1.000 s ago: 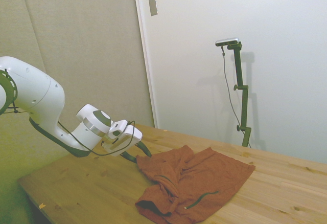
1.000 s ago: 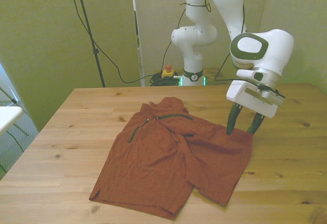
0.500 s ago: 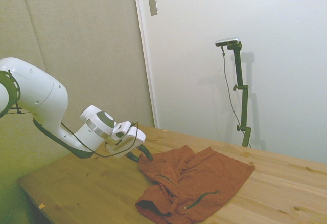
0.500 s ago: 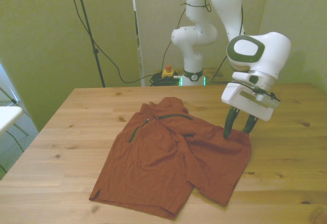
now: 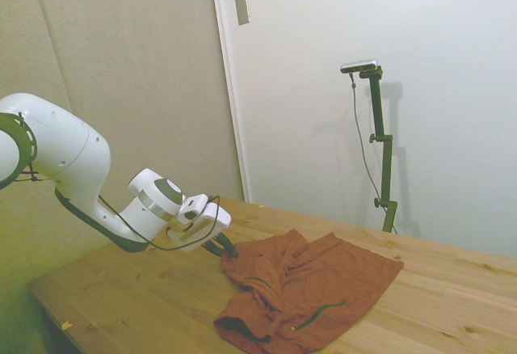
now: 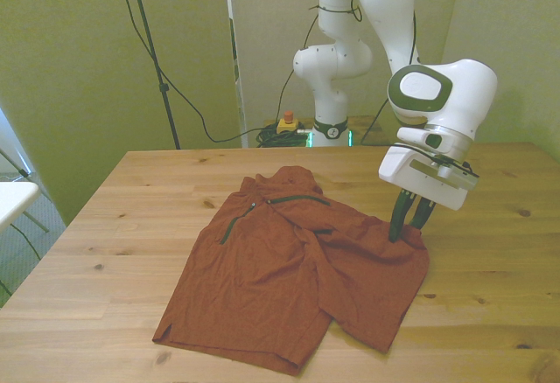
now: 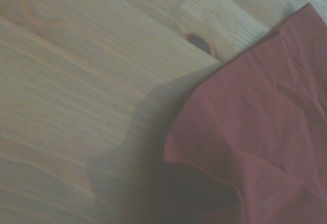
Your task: Fold the shorts
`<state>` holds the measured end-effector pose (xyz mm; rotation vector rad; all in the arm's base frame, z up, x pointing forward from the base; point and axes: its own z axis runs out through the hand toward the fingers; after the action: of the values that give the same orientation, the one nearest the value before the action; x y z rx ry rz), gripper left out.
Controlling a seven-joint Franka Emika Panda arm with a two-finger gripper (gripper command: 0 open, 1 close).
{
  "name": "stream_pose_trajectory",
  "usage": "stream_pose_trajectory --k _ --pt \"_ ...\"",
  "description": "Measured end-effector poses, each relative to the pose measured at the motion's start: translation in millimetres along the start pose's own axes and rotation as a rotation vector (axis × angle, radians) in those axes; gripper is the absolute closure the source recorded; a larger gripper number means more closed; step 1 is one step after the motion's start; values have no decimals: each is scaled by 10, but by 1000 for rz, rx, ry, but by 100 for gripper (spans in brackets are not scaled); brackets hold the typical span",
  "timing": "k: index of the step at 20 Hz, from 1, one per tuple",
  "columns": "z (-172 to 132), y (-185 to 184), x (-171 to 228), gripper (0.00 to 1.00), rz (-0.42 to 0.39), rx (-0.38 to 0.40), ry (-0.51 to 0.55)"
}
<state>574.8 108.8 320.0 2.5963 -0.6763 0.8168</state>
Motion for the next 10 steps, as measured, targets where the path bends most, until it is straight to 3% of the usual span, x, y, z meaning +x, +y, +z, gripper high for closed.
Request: stream_pose_trajectory --k 6,10 --pt "-3 11 44 100 19 7 5" --pt "-88 68 177 100 89 11 25"
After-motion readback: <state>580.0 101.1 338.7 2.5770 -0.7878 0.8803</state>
